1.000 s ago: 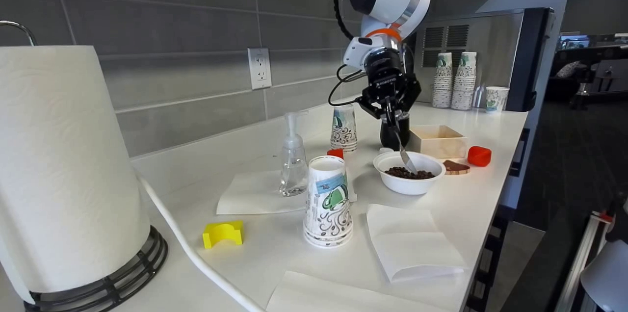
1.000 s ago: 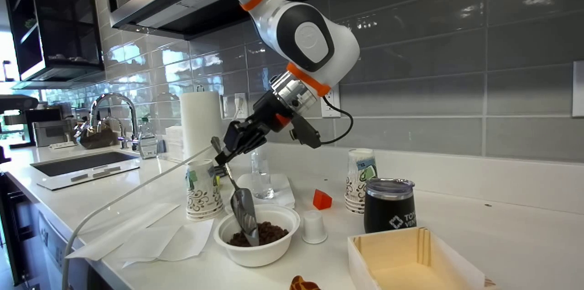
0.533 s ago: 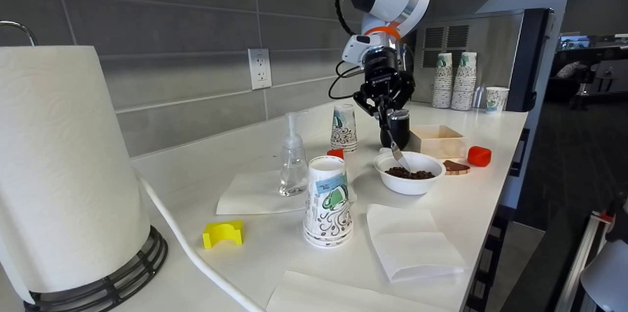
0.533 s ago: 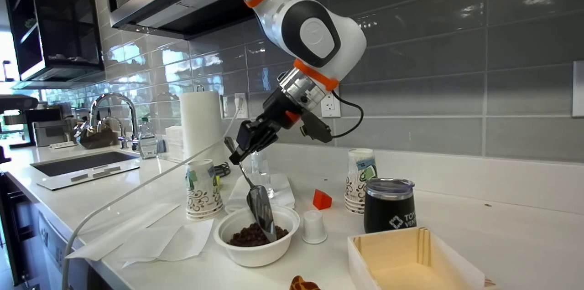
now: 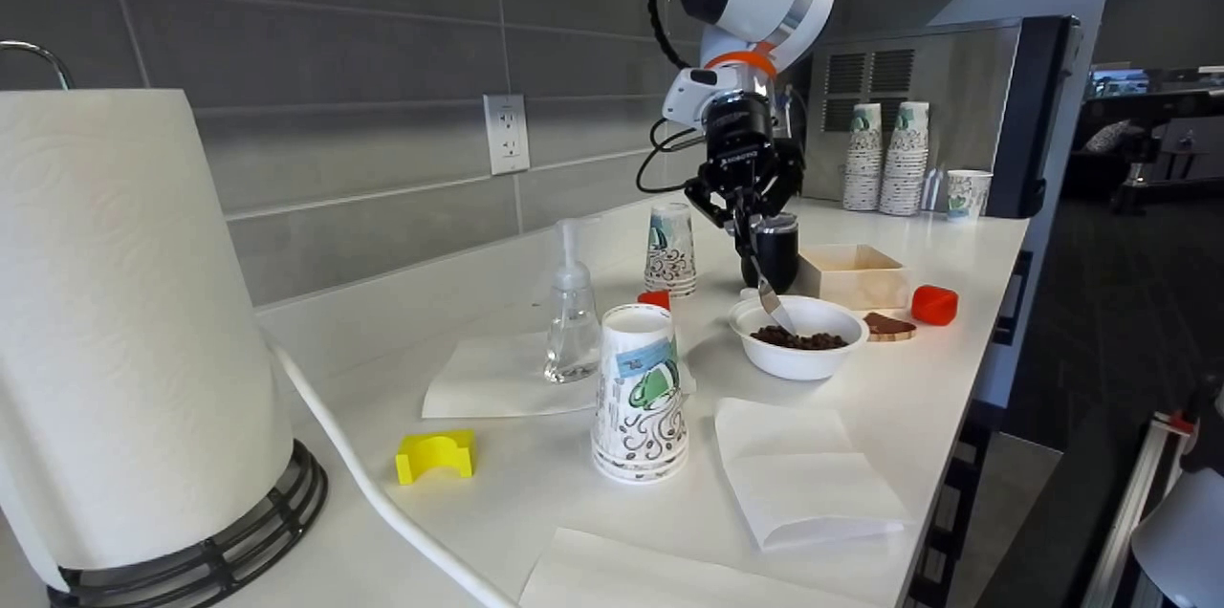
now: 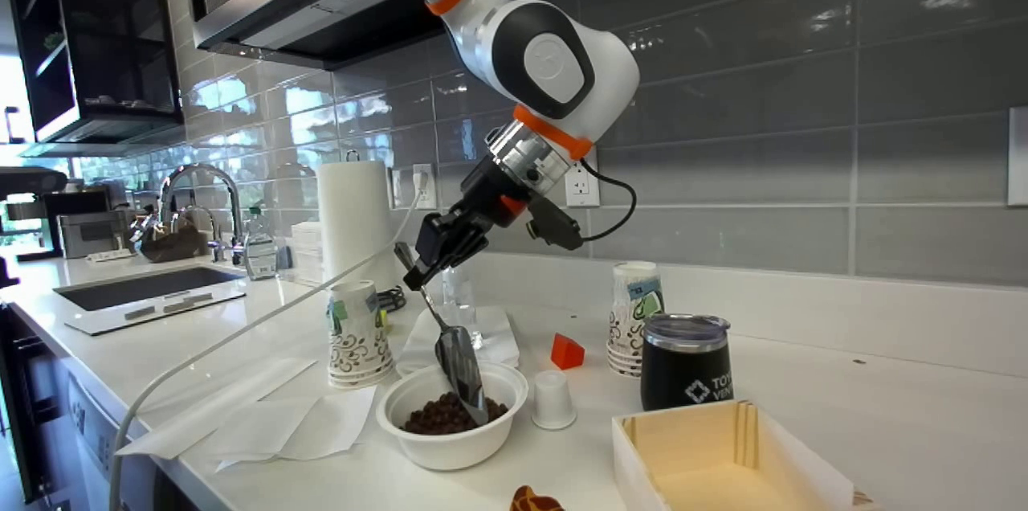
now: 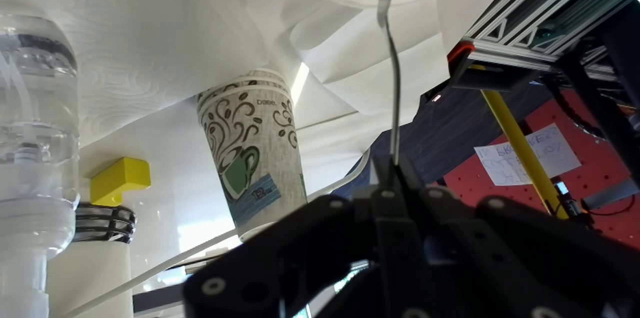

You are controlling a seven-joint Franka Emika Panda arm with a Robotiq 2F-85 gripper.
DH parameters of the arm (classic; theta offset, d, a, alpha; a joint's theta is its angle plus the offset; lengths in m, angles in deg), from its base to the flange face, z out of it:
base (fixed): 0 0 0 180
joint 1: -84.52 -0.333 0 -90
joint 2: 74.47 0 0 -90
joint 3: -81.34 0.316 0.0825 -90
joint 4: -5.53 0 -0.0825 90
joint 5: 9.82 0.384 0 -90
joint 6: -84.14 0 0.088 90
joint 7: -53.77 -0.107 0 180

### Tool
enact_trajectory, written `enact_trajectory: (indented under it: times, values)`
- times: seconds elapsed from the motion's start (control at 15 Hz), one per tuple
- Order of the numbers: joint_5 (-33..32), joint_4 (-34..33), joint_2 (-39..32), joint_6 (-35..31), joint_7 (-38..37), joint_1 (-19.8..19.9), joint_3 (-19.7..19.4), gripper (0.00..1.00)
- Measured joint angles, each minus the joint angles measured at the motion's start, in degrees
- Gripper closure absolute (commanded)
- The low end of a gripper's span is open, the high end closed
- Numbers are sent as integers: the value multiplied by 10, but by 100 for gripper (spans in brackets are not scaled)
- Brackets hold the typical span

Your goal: Stir the contents of the bowl using the cake knife

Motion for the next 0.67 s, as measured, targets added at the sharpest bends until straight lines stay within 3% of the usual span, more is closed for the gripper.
enact_trajectory:
  times: [0.2,0.67]
  values:
    - [3,1,0,1,8,0,0,99]
    - [14,1,-1,36,106,3,-1,99]
